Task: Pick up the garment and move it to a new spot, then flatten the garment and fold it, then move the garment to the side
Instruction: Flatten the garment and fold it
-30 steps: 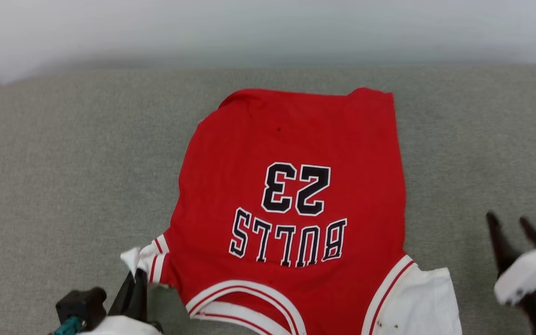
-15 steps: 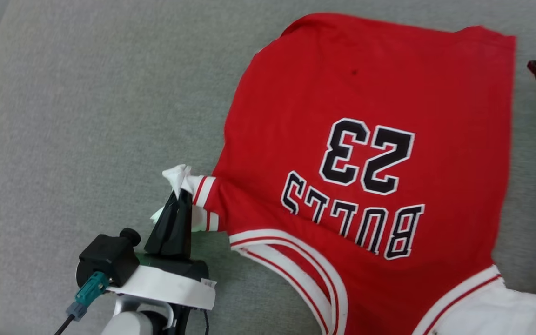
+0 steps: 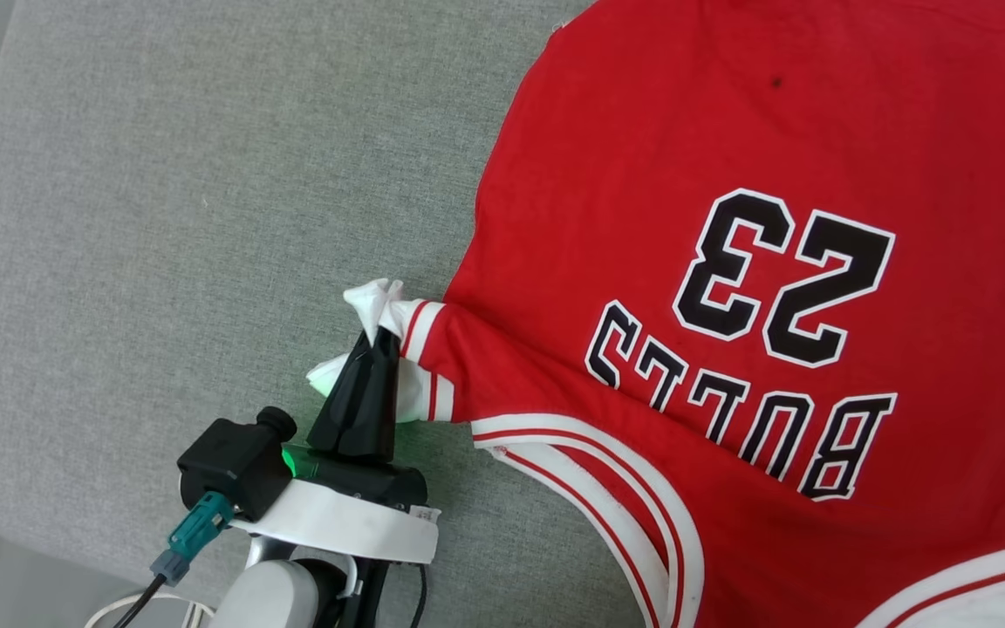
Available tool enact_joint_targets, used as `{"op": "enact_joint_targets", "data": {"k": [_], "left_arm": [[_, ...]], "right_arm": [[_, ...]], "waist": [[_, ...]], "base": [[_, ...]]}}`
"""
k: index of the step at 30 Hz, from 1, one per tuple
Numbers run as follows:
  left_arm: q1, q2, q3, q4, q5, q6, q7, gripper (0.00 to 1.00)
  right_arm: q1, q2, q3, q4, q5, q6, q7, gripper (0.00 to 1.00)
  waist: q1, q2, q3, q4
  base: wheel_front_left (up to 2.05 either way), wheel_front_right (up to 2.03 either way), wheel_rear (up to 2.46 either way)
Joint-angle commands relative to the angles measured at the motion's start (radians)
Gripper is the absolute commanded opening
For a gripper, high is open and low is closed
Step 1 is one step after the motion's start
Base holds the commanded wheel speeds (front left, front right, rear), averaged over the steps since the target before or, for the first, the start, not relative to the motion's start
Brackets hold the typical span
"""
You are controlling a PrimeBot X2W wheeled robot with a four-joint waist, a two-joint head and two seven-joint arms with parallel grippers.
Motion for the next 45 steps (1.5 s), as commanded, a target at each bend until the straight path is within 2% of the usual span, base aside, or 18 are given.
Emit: {"op": "enact_joint_targets", "data": {"k": [1,5,13,19,24,31,36,39,40,41,42,45], "left_arm": [[-0.011,0.001,0.004,0.005,-0.006,0.001,-0.005,0.0],[-0.008,0.007,0.014,0.023,-0.012,0.007,-0.001,0.0],[0.026,0.028,0.025,0.057,-0.024,0.018,0.021,0.0],[0.084,0.062,0.059,0.07,-0.033,0.045,0.031,0.0],[0.134,0.09,0.085,0.071,-0.046,0.067,0.053,0.0],[0.202,0.121,0.12,0.06,-0.067,0.096,0.084,0.0],[0.242,0.139,0.133,0.036,-0.075,0.112,0.101,0.0],[0.255,0.148,0.132,0.026,-0.075,0.114,0.117,0.0],[0.26,0.15,0.133,0.026,-0.076,0.116,0.12,0.0],[0.264,0.151,0.133,0.027,-0.078,0.117,0.125,0.0],[0.268,0.152,0.133,0.026,-0.08,0.119,0.127,0.0],[0.269,0.152,0.137,0.02,-0.085,0.118,0.124,0.0]], "right_arm": [[0.094,0.06,0.006,0.082,-0.006,-0.001,0.059,0.0],[0.093,0.066,0.012,0.051,-0.02,-0.001,0.042,0.0],[0.087,-0.02,0.064,-0.086,0.024,-0.001,-0.046,0.0],[0.236,-0.088,0.109,-0.237,0.088,-0.001,-0.044,0.0],[0.464,-0.109,0.087,-0.351,0.122,-0.001,-0.029,0.0],[0.863,-0.052,-0.007,-0.474,0.13,-0.001,-0.034,0.0],[1.099,0.049,-0.071,-0.533,0.124,-0.001,-0.05,0.0],[1.21,0.133,-0.086,-0.554,0.129,-0.001,-0.056,0.0],[1.239,0.158,-0.089,-0.558,0.134,-0.001,-0.058,0.12],[1.265,0.178,-0.088,-0.56,0.133,-0.001,-0.064,0.35],[1.282,0.195,-0.089,-0.564,0.139,-0.001,-0.077,1.0],[1.289,0.226,-0.096,-0.569,0.169,-0.001,-0.128,1.0]], "waist": [[-0.0001,0.0,-0.005,-0.004],[-0.0001,0.0,-0.032,-0.014],[-0.0001,0.0,-0.145,-0.052],[-0.0001,0.0,-0.25,-0.131],[-0.0001,0.0,-0.334,-0.213],[-0.0001,0.0,-0.427,-0.321],[-0.0001,0.0,-0.451,-0.37],[-0.0001,0.0,-0.458,-0.381],[-0.0001,0.0,-0.461,-0.384],[-0.0001,0.0,-0.464,-0.386],[-0.0001,0.0,-0.466,-0.388],[-0.0001,0.0,-0.469,-0.391]], "base": [[0.0,0.0,0.0],[0.0,0.0,0.0],[0.0,0.0,0.0],[0.0,0.0,0.0],[0.0,0.0,0.0],[0.0,0.0,0.0],[0.0,0.0,0.0],[0.0,0.0,0.0],[0.0,0.0,0.0],[0.0,0.0,0.0],[0.0,0.0,0.0],[0.0,0.0,0.0]]}}
